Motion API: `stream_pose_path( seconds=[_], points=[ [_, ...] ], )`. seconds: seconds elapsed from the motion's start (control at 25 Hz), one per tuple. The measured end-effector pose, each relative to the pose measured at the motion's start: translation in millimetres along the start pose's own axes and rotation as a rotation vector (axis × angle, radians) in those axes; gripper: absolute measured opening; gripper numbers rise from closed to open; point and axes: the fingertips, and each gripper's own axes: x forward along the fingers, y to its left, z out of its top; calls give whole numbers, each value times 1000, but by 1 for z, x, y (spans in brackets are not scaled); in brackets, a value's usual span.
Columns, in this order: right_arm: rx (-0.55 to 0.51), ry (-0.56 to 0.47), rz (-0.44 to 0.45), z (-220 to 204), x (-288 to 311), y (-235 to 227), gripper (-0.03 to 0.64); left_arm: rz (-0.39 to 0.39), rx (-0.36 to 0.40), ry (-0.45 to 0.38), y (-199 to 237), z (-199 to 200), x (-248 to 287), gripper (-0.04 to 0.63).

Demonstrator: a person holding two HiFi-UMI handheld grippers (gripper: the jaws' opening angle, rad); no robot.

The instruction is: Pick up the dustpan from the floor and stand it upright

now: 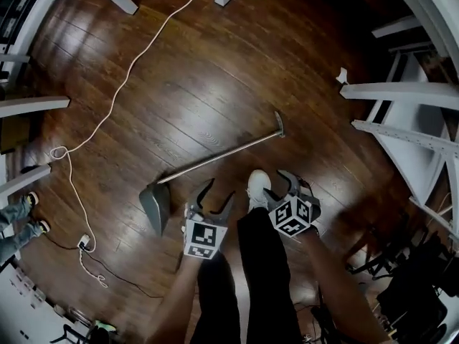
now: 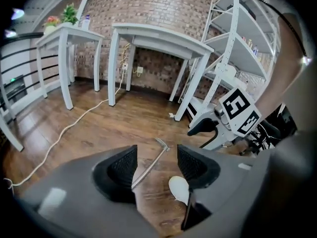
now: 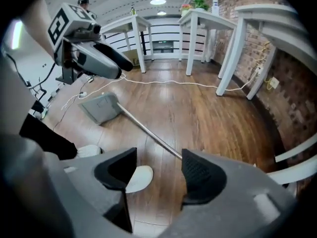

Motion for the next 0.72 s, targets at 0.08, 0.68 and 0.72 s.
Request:
stream_pose_path(
  seconds=[0.08, 0.68, 0.72],
  points=[
    [-45, 26, 17, -15, 35, -1, 273, -17, -20, 21, 2, -22, 23, 270],
    [-458, 196, -4, -98, 237, -75, 273, -109, 44, 5, 65, -103, 158, 273],
    [-502, 202, -7, -97, 246, -82, 273, -110, 56, -5, 73, -103, 164, 275]
  ],
)
